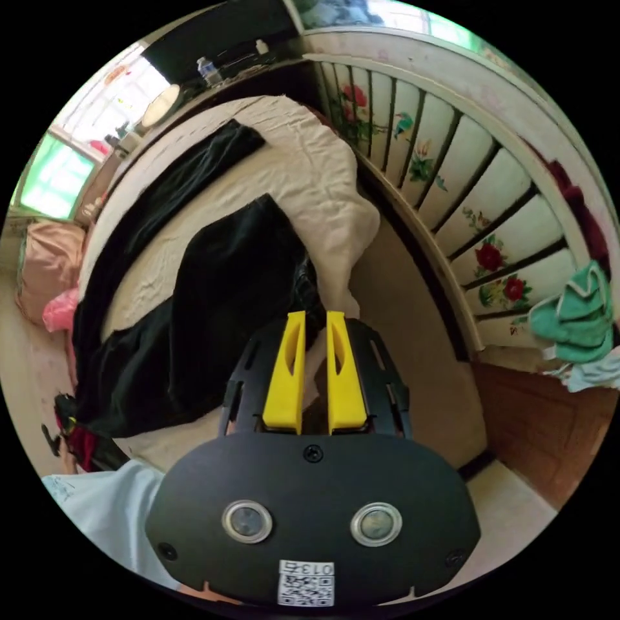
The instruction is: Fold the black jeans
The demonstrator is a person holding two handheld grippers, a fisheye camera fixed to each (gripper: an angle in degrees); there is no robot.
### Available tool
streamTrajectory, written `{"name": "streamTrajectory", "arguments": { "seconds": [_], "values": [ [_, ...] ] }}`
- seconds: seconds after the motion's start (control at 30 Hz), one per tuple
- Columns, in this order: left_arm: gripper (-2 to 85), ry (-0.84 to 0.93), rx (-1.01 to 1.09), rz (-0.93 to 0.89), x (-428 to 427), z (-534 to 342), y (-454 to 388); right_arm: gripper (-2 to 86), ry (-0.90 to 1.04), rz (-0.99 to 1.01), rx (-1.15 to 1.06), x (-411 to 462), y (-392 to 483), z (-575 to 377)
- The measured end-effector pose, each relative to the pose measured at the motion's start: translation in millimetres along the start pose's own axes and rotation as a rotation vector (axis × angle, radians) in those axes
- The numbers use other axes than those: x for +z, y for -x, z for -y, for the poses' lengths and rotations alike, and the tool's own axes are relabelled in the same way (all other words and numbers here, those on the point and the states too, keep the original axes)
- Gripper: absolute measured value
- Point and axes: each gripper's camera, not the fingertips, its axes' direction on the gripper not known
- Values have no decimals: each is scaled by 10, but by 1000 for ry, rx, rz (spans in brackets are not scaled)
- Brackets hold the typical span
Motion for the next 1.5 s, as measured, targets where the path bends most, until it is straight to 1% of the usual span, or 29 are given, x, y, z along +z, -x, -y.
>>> {"name": "streamTrajectory", "arguments": {
  "seconds": [0.03, 0.1, 0.17, 0.23, 0.3, 0.33, 0.4, 0.43, 0.5, 0.53, 0.57, 0.6, 0.67, 0.73, 0.8, 0.87, 0.93, 1.0, 1.07, 1.17, 1.23, 1.33, 1.43, 1.5],
  "values": [
    [17, -14, 9, 2, -61, 13, -14, 44, 2, -36, -29, -47, 63, 4],
    [18, -36, 18, -2, -155, 10, -17, 39, -73, -142, -129, -381, 270, -84],
    [20, -47, 34, 10, -199, -6, -22, 40, -134, -210, -140, -612, 268, -205],
    [21, -32, 33, 20, -112, -15, -18, 45, -129, -188, -100, -650, 94, -282],
    [24, 8, 24, 29, 79, -10, -4, 58, -29, -97, -6, -300, -264, -286],
    [27, 48, 20, 32, 255, -9, 1, 62, 16, -86, 9, -158, -337, -282],
    [32, 107, 44, 33, 484, -38, -21, 82, 199, -86, 58, 288, -538, -308],
    [37, 119, 53, 25, 529, -81, -32, 85, 191, -97, 75, 278, -572, -328],
    [44, 85, 79, 29, 415, -160, -41, 109, 36, -155, 124, -58, -666, -411],
    [48, 30, 82, 11, 266, -211, -39, 113, -5, -170, 133, -156, -680, -421],
    [53, -66, 90, 0, 53, -239, -53, 120, -75, -186, 141, -333, -682, -409],
    [55, -128, 101, 2, -68, -241, -74, 123, -149, -159, 123, -487, -633, -362],
    [69, -363, 160, 38, -437, -91, -229, 125, -235, -91, 77, -633, -458, -195],
    [83, -427, 220, 33, -466, 235, -399, 126, -293, -45, -6, -648, -140, 61],
    [92, -410, 316, 16, -297, 685, -627, 127, -322, 17, -156, -498, 443, 498],
    [104, -338, 398, 42, 116, 1310, -924, 127, -289, 48, -260, -315, 911, 862],
    [121, -272, 392, 40, 455, 1750, -1047, 127, -283, 41, -333, -146, 1339, 1195],
    [132, -192, 349, -15, 771, 2135, -1079, 128, -260, 58, -376, 51, 1724, 1616],
    [143, -141, 286, -88, 1077, 2477, -1059, 127, -230, 74, -381, 186, 1888, 1914],
    [177, -64, 239, -82, 1380, 2732, -1017, 127, -217, 51, -374, 355, 2009, 2294],
    [180, -25, 197, -106, 1511, 2817, -956, 129, -201, 17, -372, 468, 2027, 2483],
    [151, -12, 186, -205, 1610, 2887, -945, 136, -170, -12, -321, 681, 1940, 2758],
    [123, -10, 205, -158, 1641, 2933, -1079, 138, -133, -15, -268, 888, 1832, 2969],
    [96, -2, 180, -148, 1634, 2970, -1102, 138, -136, -20, -233, 998, 1765, 3084]
  ]
}}
